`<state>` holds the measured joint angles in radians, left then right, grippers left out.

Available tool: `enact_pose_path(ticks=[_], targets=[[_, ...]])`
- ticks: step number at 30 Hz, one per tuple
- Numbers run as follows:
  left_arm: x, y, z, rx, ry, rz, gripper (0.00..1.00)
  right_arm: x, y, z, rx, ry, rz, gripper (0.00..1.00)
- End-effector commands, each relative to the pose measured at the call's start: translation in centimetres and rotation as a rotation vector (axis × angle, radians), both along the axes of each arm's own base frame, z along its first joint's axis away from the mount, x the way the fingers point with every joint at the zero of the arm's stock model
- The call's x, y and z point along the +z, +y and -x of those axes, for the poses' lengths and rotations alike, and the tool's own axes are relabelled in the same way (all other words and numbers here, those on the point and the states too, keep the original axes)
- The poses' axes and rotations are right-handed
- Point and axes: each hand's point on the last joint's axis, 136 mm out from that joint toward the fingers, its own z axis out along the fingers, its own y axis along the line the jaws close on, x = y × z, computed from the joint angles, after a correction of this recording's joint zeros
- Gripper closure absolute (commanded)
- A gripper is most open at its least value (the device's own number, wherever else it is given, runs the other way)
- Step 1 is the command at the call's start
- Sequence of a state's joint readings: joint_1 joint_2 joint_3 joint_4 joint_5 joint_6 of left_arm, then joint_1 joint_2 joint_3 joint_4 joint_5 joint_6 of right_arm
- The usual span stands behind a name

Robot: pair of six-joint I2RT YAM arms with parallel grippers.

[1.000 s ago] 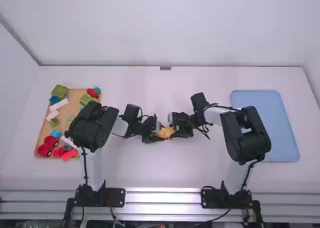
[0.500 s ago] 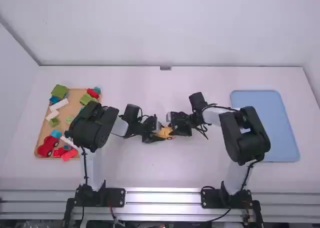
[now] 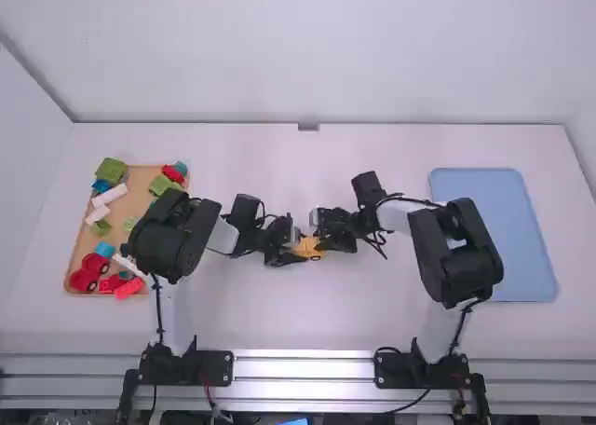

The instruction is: Assemble lego blocks to make yellow taxi

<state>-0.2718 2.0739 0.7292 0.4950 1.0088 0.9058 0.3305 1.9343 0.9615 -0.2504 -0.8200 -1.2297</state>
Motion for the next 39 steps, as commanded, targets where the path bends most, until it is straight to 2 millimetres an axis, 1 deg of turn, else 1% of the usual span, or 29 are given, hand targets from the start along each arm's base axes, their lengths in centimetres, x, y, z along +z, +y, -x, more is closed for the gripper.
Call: enact_pose_path(ticks=[1, 6, 8, 9, 10, 11, 12, 14, 16, 20, 23, 24, 26, 27, 28, 29, 30, 31, 32, 33, 35, 36, 37, 39], targets=[[-1.2, 0.3, 0.4, 0.013, 0.027, -0.033, 0.54, -1.2, 0.4, 0.8, 0.027, -0.007, 0.059, 0.67], [-1.2, 0.3, 0.4, 0.013, 0.024, -0.032, 0.55, -1.9, 0.6, 1.1, 0.040, -0.027, 0.120, 0.67], [-1.2, 0.3, 0.4, 0.013, 0.024, -0.032, 0.55, -2.2, 0.8, 1.3, 0.050, -0.039, 0.139, 0.69], [-1.2, 0.3, 0.4, 0.013, 0.025, -0.033, 0.55, -2.2, 1.0, 1.3, 0.042, -0.038, 0.149, 0.63], [-1.2, 0.3, 0.4, 0.013, 0.025, -0.033, 0.55, -2.2, 1.0, 1.3, 0.042, -0.038, 0.149, 0.63], [-1.2, 0.3, 0.4, 0.013, 0.025, -0.033, 0.55, -2.3, 0.9, 1.1, 0.028, -0.035, 0.154, 0.55], [-1.2, 0.3, 0.4, 0.013, 0.025, -0.033, 0.55, -2.2, 0.9, 1.1, 0.029, -0.033, 0.151, 0.49], [-1.2, 0.3, 0.4, 0.013, 0.024, -0.032, 0.55, -2.1, 1.0, 1.1, 0.030, -0.034, 0.141, 0.46], [-1.2, 0.3, 0.4, 0.013, 0.024, -0.032, 0.55, -1.5, 1.2, 0.9, 0.027, -0.027, 0.093, 0.43], [-1.2, 0.3, 0.4, 0.013, 0.025, -0.033, 0.56, -0.1, 1.0, 0.5, 0.044, -0.028, -0.017, 0.43], [-1.2, 0.3, 0.4, 0.014, 0.027, -0.033, 0.56, 1.7, 0.5, 0.4, 0.073, -0.036, -0.153, 0.43], [-1.2, 0.3, 0.4, 0.014, 0.027, -0.033, 0.56, 1.9, 0.5, 0.4, 0.074, -0.037, -0.162, 0.43], [-1.2, 0.3, 0.4, 0.014, 0.025, -0.033, 0.56, 3.6, 0.0, 0.3, 0.080, -0.041, -0.287, 0.43], [-1.2, 0.3, 0.3, 0.014, 0.023, -0.032, 0.56, 4.3, -0.2, 0.4, 0.082, -0.038, -0.336, 0.49], [-1.2, 0.3, 0.3, 0.014, 0.023, -0.032, 0.57, 4.4, -0.2, 0.4, 0.082, -0.035, -0.344, 0.51], [-1.2, 0.2, 0.3, 0.013, 0.018, -0.030, 0.57, 4.4, -0.2, 0.6, 0.082, -0.030, -0.347, 0.70], [-1.1, 0.2, 0.2, 0.013, 0.014, -0.029, 0.57, 4.0, -0.2, 0.7, 0.082, -0.029, -0.334, 0.83], [-1.1, 0.2, 0.1, 0.014, 0.009, -0.028, 0.58, 3.4, -0.3, 0.8, 0.076, -0.027, -0.303, 0.92], [-1.1, 0.2, 0.1, 0.014, 0.009, -0.028, 0.58, 3.2, -0.3, 0.9, 0.072, -0.021, -0.290, 0.95], [-1.0, 0.2, 0.1, 0.014, 0.005, -0.027, 0.58, 2.0, -0.2, 0.9, 0.044, -0.003, -0.227, 1.00], [-1.0, 0.2, 0.1, 0.014, 0.007, -0.027, 0.58, 0.2, -0.2, 0.6, -0.025, 0.026, -0.129, 1.00], [-1.0, 0.2, 0.1, 0.014, 0.007, -0.027, 0.58, 0.1, -0.2, 0.5, -0.032, 0.028, -0.120, 1.00], [-1.1, 0.2, 0.1, 0.014, 0.009, -0.028, 0.58, -1.0, -0.3, 0.2, -0.091, 0.045, -0.050, 1.00], [-1.1, 0.2, 0.1, 0.014, 0.009, -0.028, 0.58, -2.2, -0.5, 0.1, -0.138, 0.051, 0.025, 1.00]])
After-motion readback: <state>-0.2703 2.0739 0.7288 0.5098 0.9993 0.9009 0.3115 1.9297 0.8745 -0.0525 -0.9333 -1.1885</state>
